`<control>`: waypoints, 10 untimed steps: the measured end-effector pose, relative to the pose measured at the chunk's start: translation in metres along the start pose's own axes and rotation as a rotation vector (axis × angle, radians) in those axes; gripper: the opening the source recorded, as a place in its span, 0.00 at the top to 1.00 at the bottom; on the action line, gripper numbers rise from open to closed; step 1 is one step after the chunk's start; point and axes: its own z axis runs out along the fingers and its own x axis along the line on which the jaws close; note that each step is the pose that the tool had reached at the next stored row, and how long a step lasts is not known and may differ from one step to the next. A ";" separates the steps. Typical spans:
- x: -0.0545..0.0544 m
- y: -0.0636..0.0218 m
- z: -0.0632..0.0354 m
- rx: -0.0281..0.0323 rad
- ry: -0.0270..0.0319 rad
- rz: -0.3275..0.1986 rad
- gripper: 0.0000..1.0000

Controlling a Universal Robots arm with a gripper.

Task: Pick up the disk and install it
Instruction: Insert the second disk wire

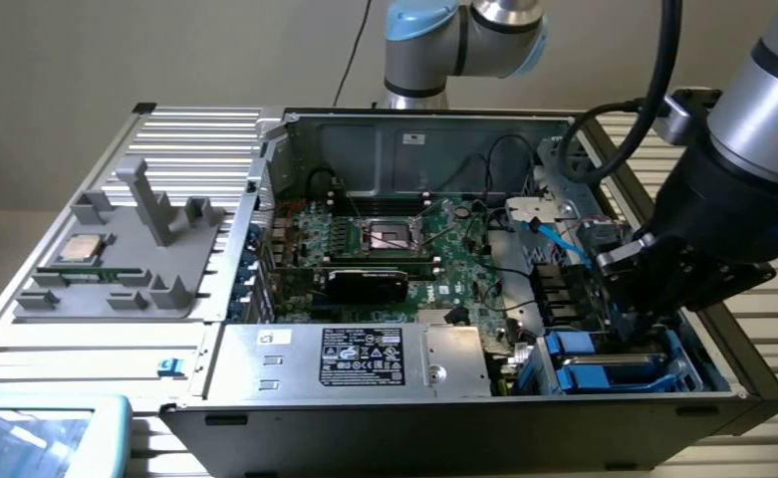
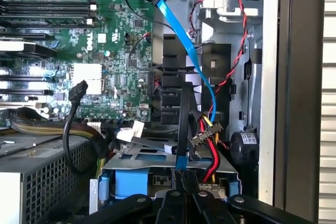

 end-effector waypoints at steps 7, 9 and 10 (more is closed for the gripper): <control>0.000 0.0009 0.0001 0.0003 0.0162 0.000 0.89; 0.000 0.0003 -0.0013 -0.0032 0.0236 0.000 0.89; -0.001 0.0002 -0.0029 -0.0044 0.0269 0.000 0.89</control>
